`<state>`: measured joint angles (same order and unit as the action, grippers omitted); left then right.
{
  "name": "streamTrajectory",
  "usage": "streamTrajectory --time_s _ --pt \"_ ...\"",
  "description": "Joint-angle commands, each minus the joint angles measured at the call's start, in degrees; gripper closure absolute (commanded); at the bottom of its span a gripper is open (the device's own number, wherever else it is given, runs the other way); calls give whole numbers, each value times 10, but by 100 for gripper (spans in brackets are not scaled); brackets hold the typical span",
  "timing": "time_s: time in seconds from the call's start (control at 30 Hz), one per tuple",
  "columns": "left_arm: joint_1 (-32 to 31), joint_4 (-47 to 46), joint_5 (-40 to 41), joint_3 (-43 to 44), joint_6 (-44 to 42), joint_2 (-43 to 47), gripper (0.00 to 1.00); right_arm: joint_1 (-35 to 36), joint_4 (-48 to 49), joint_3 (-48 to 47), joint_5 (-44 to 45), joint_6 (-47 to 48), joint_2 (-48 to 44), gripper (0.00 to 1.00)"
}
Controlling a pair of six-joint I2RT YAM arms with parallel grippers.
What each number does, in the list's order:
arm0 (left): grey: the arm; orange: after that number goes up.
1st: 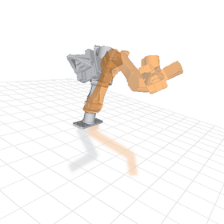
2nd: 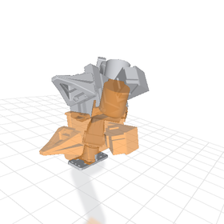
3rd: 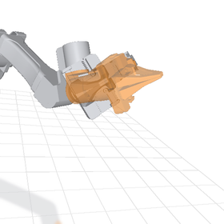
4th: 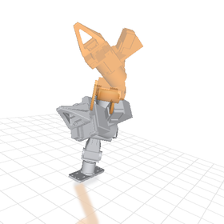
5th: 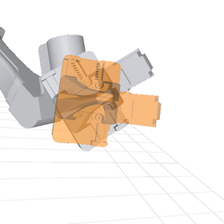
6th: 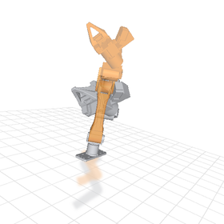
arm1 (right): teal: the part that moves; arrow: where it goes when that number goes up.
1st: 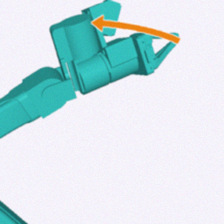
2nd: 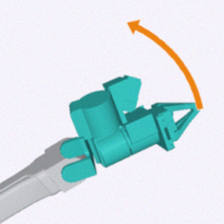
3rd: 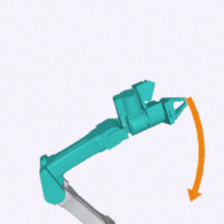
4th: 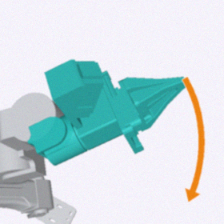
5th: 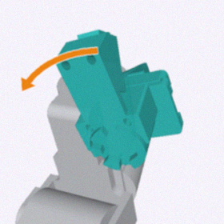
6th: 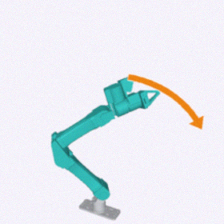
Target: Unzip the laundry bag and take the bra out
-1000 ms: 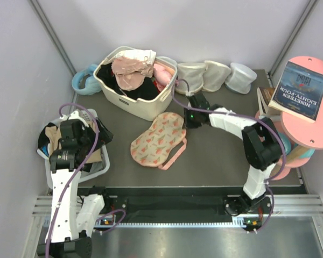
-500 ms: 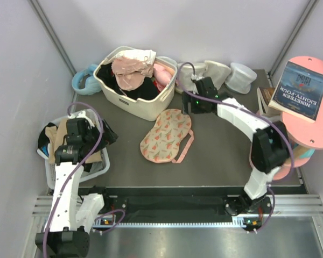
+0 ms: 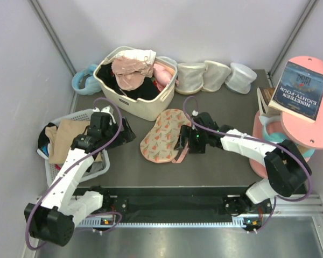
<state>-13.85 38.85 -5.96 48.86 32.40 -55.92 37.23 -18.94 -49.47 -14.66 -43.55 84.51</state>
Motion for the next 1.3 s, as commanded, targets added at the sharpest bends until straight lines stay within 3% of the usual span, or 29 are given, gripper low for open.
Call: streamTrajectory --time_s 0.0,0.4,0.5,0.53,0.63,0.67,0.83,0.97,1.07,1.1,1.2,1.27 --pt "-5 -38 24 -3 15 7 1 34 122 6 -26 -84 19 18" --pt "-5 -4 48 -16 20 47 1 74 86 -64 -36 -83 123 25" --pt "-5 -4 52 -23 22 55 1 74 86 -69 -31 -79 137 45" --pt "-5 -3 52 -23 22 54 1 73 80 -70 -31 -76 144 68" --pt "-5 3 52 -19 19 51 1 71 26 -90 -6 -47 144 98" --pt "-5 3 53 -18 14 51 1 69 13 -98 15 -21 139 100" --pt "-6 4 53 -17 -8 42 1 8 -79 -99 70 92 96 100" --pt "-16 -20 29 -25 -4 27 1 -57 -159 -120 179 203 65 95" --pt "-34 -39 23 -28 7 10 1 -87 -187 -148 262 245 65 66" --pt "-39 -53 21 -28 11 5 1 -91 -199 -159 270 250 66 48" --pt "-69 -81 23 -22 27 -21 1 -84 -214 -195 257 251 58 33" --pt "-92 -94 24 -18 40 -42 1 -74 -218 -196 221 222 30 29"
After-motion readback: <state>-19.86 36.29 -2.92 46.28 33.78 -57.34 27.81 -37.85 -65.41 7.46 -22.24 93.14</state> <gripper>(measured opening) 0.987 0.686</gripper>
